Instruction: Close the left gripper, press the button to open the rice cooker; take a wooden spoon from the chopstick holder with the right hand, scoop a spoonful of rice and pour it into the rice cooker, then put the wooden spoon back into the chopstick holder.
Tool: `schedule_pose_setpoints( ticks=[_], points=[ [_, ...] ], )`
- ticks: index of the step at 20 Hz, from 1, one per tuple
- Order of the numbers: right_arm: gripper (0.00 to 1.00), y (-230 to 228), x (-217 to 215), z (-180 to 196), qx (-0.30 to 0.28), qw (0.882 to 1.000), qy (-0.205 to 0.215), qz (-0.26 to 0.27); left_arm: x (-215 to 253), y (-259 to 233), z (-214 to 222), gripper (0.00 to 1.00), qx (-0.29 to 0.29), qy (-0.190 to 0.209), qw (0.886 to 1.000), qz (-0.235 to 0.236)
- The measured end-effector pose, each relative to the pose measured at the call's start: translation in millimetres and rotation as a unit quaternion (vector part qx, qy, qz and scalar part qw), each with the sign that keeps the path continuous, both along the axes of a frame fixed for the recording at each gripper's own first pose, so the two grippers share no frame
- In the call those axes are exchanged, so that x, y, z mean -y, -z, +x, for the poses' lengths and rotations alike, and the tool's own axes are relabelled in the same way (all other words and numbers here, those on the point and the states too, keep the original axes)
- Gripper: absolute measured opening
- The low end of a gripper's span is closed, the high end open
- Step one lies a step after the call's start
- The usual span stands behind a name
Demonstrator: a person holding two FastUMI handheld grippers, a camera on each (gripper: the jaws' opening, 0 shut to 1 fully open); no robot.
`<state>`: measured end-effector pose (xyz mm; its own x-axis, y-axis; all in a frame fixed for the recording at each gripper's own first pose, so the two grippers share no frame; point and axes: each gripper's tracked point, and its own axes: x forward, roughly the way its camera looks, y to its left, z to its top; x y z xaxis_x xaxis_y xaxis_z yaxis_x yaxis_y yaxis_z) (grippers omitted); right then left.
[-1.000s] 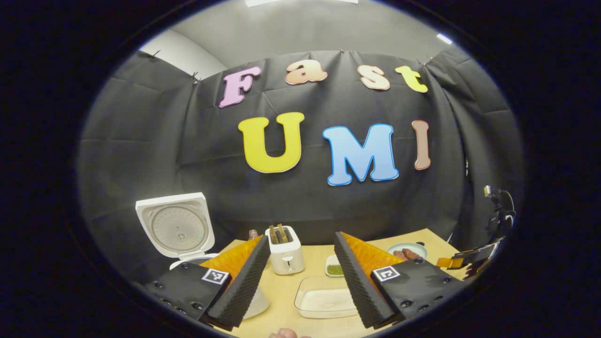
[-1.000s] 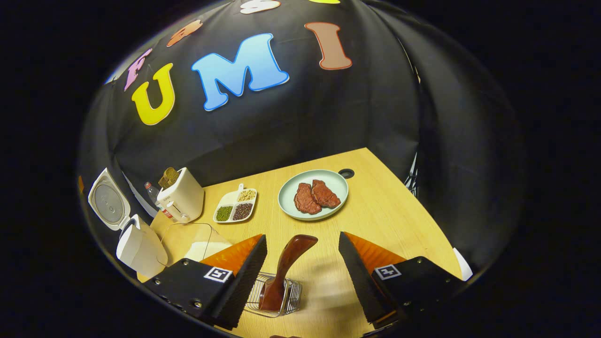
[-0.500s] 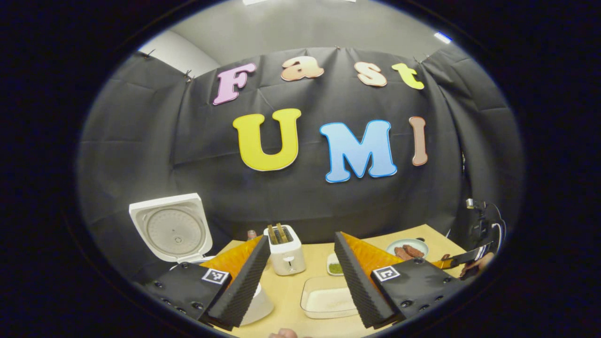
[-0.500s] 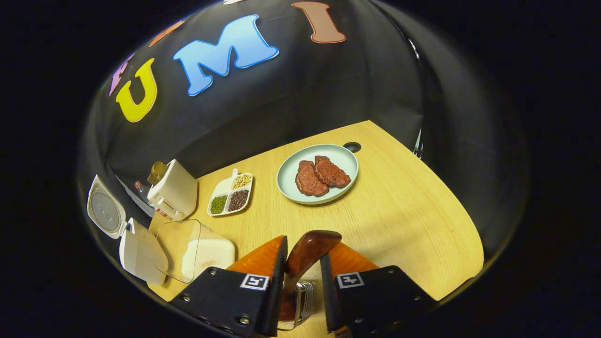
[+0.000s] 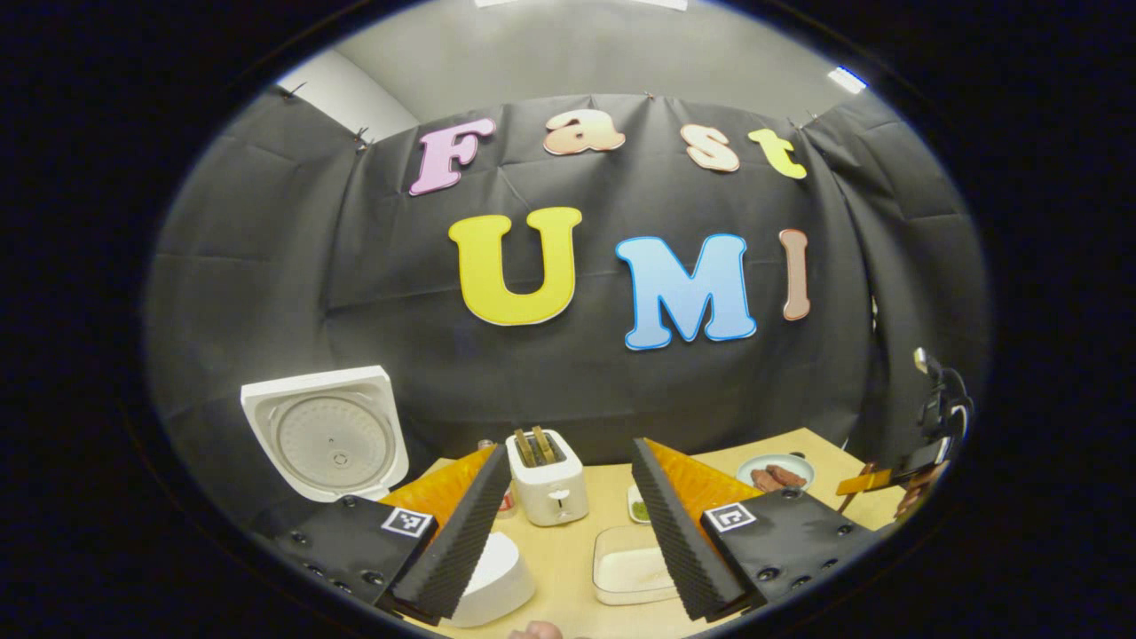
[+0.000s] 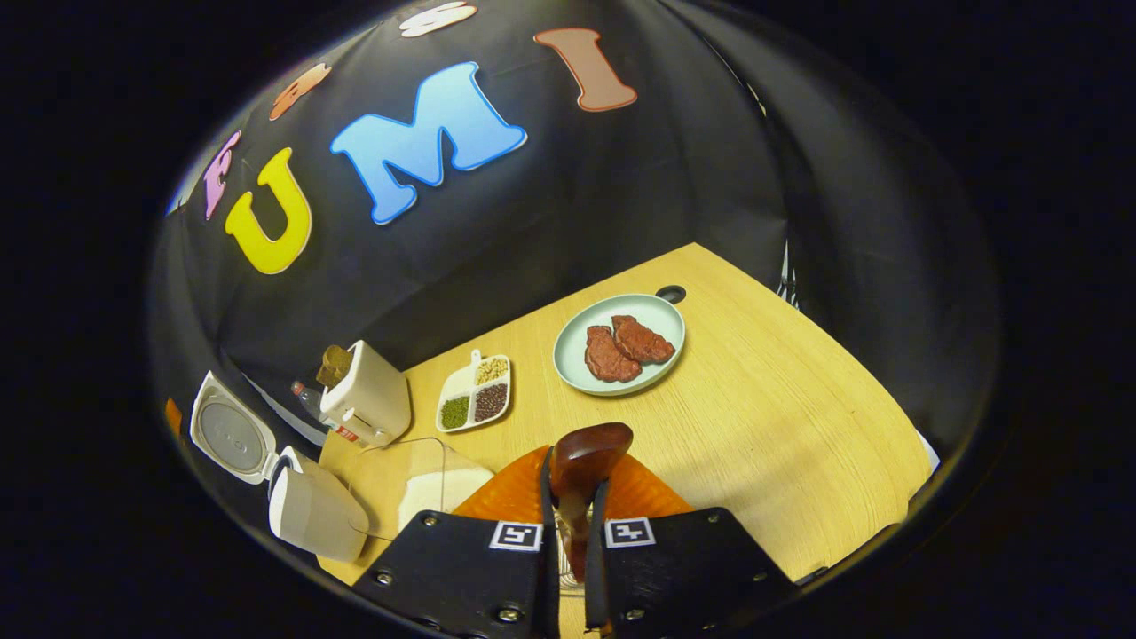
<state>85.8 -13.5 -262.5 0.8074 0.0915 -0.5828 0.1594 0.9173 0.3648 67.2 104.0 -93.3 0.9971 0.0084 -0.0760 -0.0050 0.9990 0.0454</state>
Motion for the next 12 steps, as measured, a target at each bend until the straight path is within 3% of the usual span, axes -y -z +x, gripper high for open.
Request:
schedule_pose_setpoints(
  ticks=[3,9,12],
  points=[
    [0.06,-31,-6,-2,0.032,0.999,-0.006,-0.022,-10,4,-2,0.96,0.001,0.002,1.0,-0.003],
    [0.06,-92,-46,9,0.07,0.997,-0.025,0.026,-33,-1,-8,0.96,0.014,0.001,1.0,-0.008],
    [0.06,-110,-84,23,0.088,0.994,-0.056,0.033,-43,0,-8,0.96,0.013,0.004,1.0,-0.009]
  ],
)
